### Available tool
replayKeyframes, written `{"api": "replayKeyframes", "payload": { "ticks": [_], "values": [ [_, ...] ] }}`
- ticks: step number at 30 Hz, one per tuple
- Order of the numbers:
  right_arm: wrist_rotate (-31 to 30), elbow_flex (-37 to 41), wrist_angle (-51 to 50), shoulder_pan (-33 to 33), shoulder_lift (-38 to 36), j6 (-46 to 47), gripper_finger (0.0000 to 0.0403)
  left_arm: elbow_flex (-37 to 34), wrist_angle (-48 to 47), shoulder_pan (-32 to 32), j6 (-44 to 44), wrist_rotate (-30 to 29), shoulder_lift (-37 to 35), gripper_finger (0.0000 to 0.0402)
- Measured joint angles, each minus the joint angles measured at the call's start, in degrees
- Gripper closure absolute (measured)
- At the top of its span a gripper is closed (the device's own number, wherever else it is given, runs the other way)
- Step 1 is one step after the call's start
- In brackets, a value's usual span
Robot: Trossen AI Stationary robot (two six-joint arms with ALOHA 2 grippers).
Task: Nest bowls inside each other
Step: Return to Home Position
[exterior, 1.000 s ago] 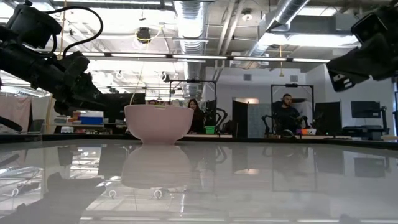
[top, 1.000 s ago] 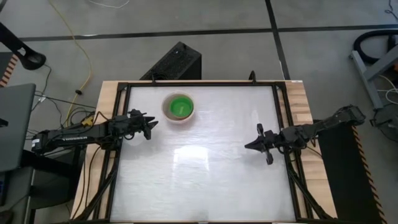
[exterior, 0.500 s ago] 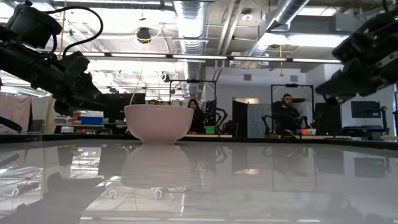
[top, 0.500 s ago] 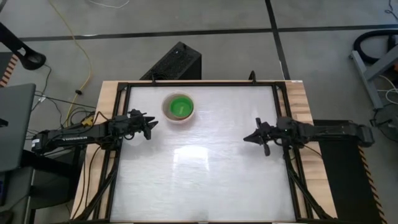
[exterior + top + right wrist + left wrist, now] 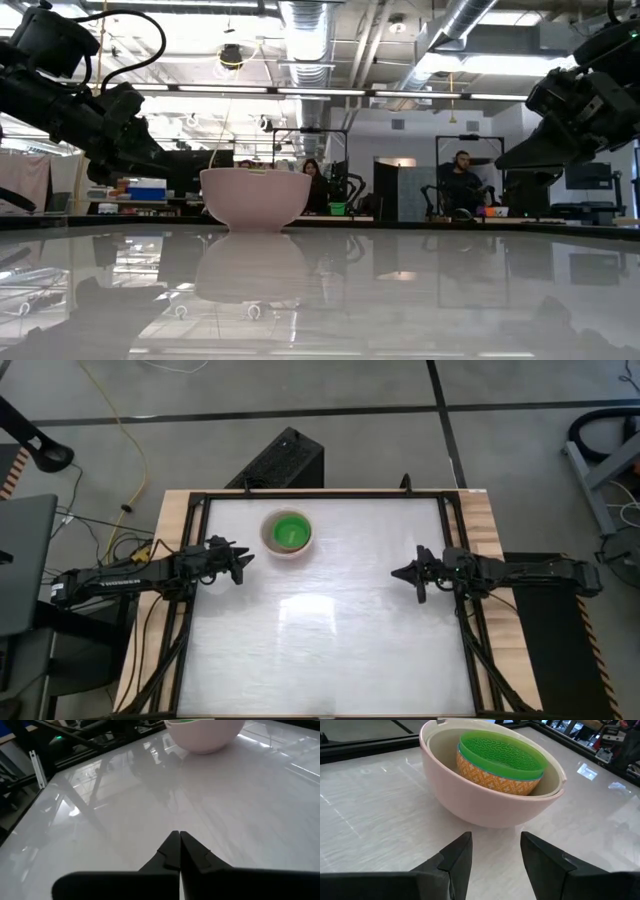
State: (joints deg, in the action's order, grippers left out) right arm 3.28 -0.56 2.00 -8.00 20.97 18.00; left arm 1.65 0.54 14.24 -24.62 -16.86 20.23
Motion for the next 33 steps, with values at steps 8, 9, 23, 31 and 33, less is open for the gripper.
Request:
{"api": "replayKeyframes", "payload": {
  "ticks": [8,9,23,31,33],
  "values": [
    [-0.16,0.0,0.0,0.12,0.0,0.0,0.0364,0.0,0.0,0.0,0.0,0.0,0.0,0.0244],
    [-0.16,0.0,0.0,0.12,0.0,0.0,0.0363,0.0,0.0,0.0,0.0,0.0,0.0,0.0244],
    [-0.16,0.0,0.04,0.12,0.0,0.0,0.0361,0.0,0.0,0.0,0.0,0.0,0.0,0.0244],
    [-0.15,0.0,0.07,0.11,0.01,0.0,0.0361,0.0,0.0,0.0,0.0,0.0,0.01,0.0244],
    [-0.14,0.0,0.07,0.11,0.0,0.01,0.0361,0.0,0.0,0.0,0.0,0.0,0.01,0.0244]
  ]
}}
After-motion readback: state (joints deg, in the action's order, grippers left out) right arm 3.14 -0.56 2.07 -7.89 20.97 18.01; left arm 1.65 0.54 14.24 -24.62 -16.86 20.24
